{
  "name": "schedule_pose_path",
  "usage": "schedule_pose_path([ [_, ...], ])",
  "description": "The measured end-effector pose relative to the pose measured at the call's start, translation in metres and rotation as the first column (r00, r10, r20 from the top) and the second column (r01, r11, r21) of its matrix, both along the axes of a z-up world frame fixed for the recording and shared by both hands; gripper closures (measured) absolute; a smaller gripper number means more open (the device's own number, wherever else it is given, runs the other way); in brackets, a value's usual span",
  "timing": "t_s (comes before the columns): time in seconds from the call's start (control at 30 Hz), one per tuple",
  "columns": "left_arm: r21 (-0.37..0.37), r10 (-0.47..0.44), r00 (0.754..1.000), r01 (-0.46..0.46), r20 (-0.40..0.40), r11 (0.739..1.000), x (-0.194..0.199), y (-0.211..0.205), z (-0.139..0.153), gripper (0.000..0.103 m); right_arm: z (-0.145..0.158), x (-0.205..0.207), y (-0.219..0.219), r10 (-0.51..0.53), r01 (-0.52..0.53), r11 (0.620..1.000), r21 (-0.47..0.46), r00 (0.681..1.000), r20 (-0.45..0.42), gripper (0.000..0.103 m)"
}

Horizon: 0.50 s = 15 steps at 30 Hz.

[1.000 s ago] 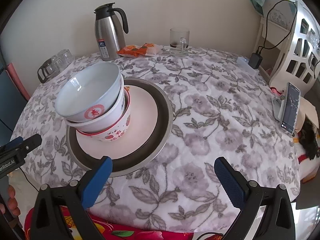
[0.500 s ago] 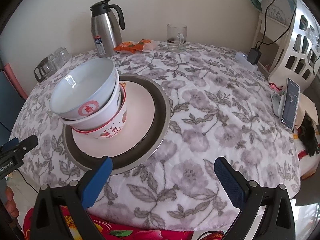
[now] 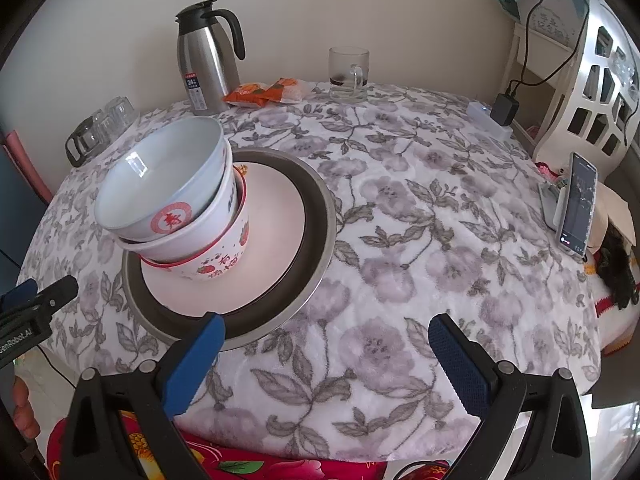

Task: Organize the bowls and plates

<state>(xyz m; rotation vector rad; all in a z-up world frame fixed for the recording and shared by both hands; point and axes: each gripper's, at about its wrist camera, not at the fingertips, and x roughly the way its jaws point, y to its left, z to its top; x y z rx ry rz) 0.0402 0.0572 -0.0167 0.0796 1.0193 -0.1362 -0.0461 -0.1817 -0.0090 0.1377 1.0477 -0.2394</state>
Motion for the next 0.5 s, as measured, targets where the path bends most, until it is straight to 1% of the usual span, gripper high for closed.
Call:
schedule_pose_path([
  [0.2,-0.001,0.003,1.000,-0.003,-0.019,1.000,0.0022,0.0009,-0.0029,0.006,-0.0005,0.0005,0.0004,0.000,0.000,1.000,0.000,1.000,0.000,0.000],
  [0.5,0.010,-0.001,1.000,0.001,-0.025,1.000,0.0030,-0.0004,-0.0034,0.006,-0.0017,0.0011,0.0005,0.005,-0.005,1.000,0.001,1.000,-0.010,0.000],
])
